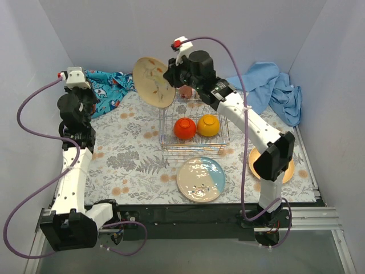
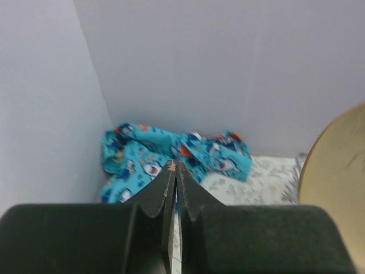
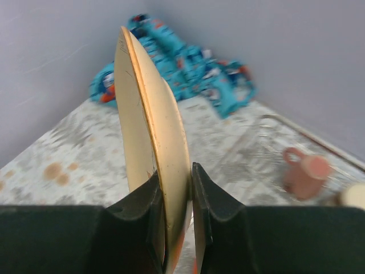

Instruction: Load the mixed dishes into the dish rack

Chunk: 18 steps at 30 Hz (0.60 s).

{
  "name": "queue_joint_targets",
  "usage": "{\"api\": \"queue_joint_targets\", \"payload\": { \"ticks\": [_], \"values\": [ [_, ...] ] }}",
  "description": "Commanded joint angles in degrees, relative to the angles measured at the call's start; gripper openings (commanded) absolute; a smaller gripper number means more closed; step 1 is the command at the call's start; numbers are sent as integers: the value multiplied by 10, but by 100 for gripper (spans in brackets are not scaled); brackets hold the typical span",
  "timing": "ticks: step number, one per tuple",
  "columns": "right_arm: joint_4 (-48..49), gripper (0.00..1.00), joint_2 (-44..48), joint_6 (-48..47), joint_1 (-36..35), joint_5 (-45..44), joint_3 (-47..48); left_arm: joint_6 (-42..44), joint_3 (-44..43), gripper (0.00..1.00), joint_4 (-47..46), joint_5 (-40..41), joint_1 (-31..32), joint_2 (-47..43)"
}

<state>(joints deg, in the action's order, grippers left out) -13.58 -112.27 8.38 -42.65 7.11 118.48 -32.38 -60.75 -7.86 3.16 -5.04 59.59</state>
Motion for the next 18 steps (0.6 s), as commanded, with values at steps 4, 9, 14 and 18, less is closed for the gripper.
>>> {"api": "queue_joint_targets", "payload": {
  "ticks": [4, 9, 14, 18],
  "values": [
    [158, 1, 143, -99, 15, -333, -82, -93, 23, 0, 116, -123, 36, 109],
    [174, 1, 187, -184, 15, -454, -149, -109, 13, 0, 152, -183, 42, 194],
    [161, 1, 209, -228, 35, -542, -191, -102, 12, 0, 184, -228, 73, 238],
    [152, 1, 217, -235, 61, -561, -205, -83, 15, 0, 194, -276, 87, 256]
  ]
}}
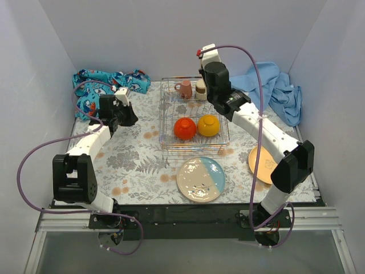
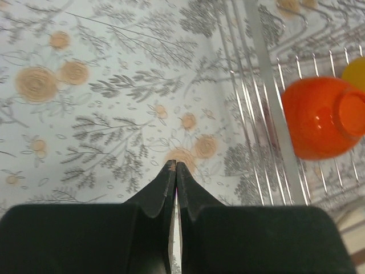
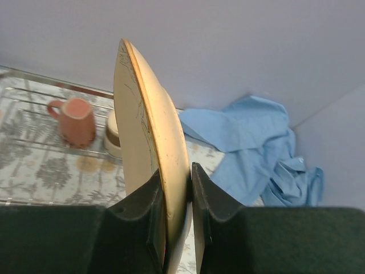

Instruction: Load the mixed dishes into the dish rack

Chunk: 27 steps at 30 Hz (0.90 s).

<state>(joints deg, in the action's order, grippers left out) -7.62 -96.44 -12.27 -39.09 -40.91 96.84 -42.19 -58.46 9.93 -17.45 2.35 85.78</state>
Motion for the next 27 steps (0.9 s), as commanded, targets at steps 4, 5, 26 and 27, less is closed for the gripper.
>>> {"api": "queue_joint_targets", "payload": {
  "ticks": [4, 5, 26, 27],
  "values": [
    [57, 1, 47, -3, 49, -74, 24, 6, -8, 0, 35, -119, 23, 9],
    [50, 1, 43, 4, 52, -73, 27, 4, -3, 0, 35, -124, 27, 6],
    [19, 1, -81, 71, 75, -120, 113, -10, 36, 0, 40, -118, 37, -24],
    [19, 1, -88, 72, 75, -124, 114, -10, 35, 0, 39, -117, 38, -23]
  ]
}}
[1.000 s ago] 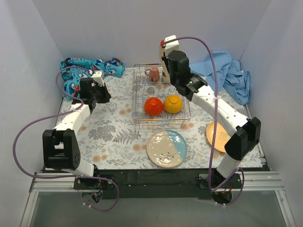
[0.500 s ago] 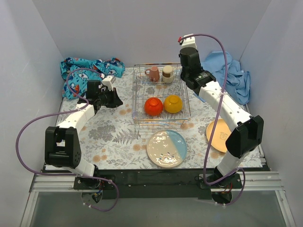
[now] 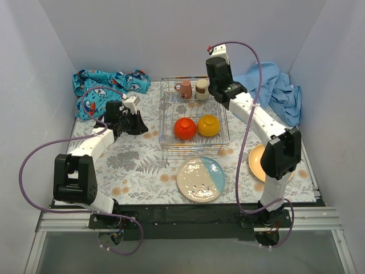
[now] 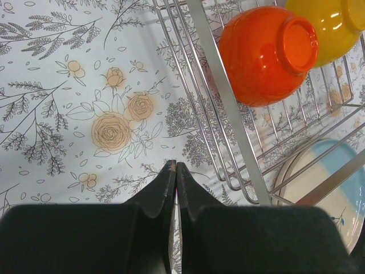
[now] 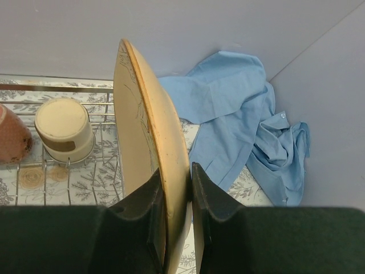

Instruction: Load the mixed dishes into the dish rack

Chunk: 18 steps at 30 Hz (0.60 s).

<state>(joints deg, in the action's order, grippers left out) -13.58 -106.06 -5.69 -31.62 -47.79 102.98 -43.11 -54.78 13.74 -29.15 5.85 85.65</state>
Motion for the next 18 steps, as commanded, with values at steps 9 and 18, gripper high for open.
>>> {"api": "queue_joint_targets", "payload": {
  "ticks": [9, 18],
  "values": [
    [79, 1, -28, -5, 0, -69, 58, -6, -1, 0, -7, 0, 1, -11],
    [76, 1, -70, -4, -2, -90, 55, -10, 11, 0, -15, 1, 1, -15]
  ]
}}
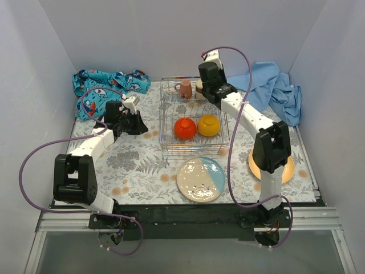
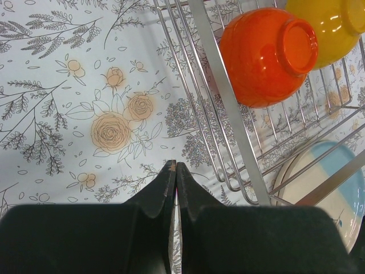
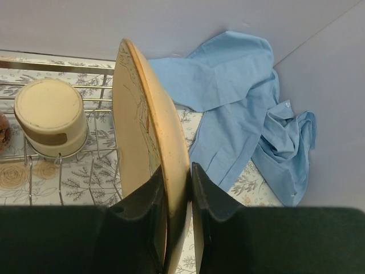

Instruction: Load the mixed dishes into the dish rack

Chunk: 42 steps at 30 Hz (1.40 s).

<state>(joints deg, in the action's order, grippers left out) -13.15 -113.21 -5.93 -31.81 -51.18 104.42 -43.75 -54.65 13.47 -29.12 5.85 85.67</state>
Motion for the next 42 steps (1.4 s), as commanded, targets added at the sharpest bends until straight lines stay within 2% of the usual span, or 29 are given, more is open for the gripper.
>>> {"api": "queue_joint_targets", "payload": {
  "ticks": [1, 14, 17, 18, 19, 21, 23, 24, 26, 28, 29, 30, 33, 34, 35, 36, 39, 42],
  "values": [
    [71, 1, -2, 0, 1, -53, 40, -4, 10, 0, -13, 1, 1, -16],
    [18, 1, -25, 44, -10, -28, 38, -9, 22, 0, -18, 5, 0, -24],
    [18, 21, -19, 40, -11, -19, 38, -14, 24, 0, -21, 5, 0, -25],
    [18, 37, -18, 31, -11, -16, 40, -13, 24, 0, -21, 3, 0, -24],
    [18, 44, -14, 27, -11, -12, 40, -13, 24, 0, -22, 4, 0, -24],
    [17, 55, 3, 18, -11, 10, 40, -13, 23, 0, -24, 1, 0, -23],
    [17, 60, 25, 13, -11, 23, 39, -13, 20, 0, -25, -1, 0, -23],
    [16, 62, 32, 10, -11, 25, 37, -13, 17, 2, -27, -5, -1, -23],
    [13, 63, 57, 4, -12, 28, 30, -14, 13, 20, -23, -6, -3, -27],
    [1, 63, 77, 3, -12, 34, 18, -19, 5, 31, -13, -2, -9, -40],
    [-3, 63, 102, 1, -12, 37, -3, -19, 4, 42, 3, -2, -12, -47],
    [-6, 64, 116, 0, -12, 39, -19, -9, 5, 46, 11, -5, -18, -58],
    [-28, 63, 177, -5, -11, 64, -88, 36, 23, 54, 41, -81, -28, -118],
    [-52, 64, 202, -4, -11, 83, -104, 81, 38, 57, 50, -112, -28, -136],
    [-65, 65, 214, 0, -11, 95, -139, 99, 49, 61, 64, -190, -28, -168],
    [-78, 72, 227, -3, -11, 113, -155, 113, 59, 65, 73, -223, -28, -180],
    [-97, 84, 278, -7, -10, 178, -222, 131, 93, 66, 101, -329, -16, -200],
    [-101, 84, 322, -24, -10, 258, -253, 124, 119, 64, 117, -361, 22, -197]
  ]
}}
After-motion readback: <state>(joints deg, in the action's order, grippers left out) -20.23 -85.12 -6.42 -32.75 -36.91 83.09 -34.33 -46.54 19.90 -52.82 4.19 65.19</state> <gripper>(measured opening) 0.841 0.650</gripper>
